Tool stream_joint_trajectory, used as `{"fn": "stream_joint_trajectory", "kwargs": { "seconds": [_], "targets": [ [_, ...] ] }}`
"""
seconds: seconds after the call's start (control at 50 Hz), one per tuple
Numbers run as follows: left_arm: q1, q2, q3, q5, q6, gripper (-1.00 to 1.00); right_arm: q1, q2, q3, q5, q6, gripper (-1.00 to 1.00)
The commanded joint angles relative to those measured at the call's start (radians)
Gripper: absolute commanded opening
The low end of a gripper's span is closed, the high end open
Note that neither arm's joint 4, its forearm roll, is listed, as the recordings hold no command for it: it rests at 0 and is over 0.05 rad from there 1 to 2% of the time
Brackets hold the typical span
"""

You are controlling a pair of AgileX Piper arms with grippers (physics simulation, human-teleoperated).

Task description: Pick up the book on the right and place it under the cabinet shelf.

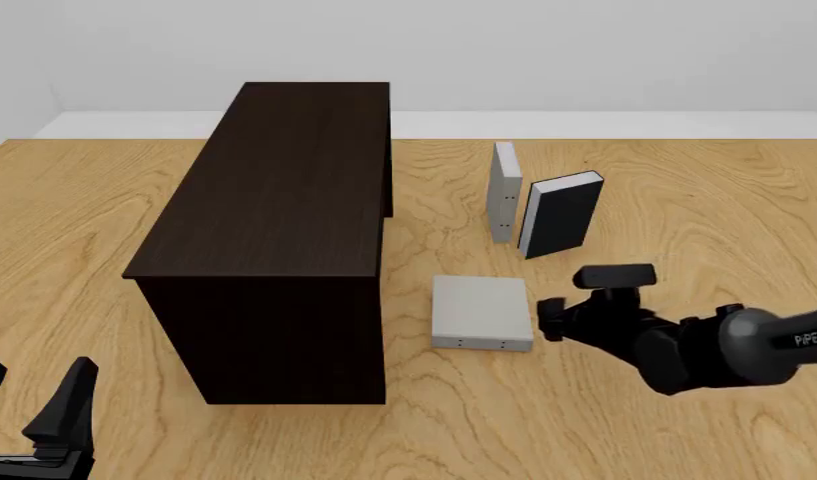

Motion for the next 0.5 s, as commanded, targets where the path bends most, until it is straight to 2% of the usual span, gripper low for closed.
{"fn": "stream_joint_trajectory", "kwargs": {
  "seconds": [0.02, 0.5],
  "targets": [
    [0.0, 0.0, 0.0, 0.0, 0.0, 1.0, 0.035, 0.046, -0.018, -0.011, 0.007, 1.0],
    [0.0, 0.003, 0.0, -0.003, 0.001, 1.0, 0.12, 0.079, -0.062, 0.007, 0.025, 1.0]
  ]
}}
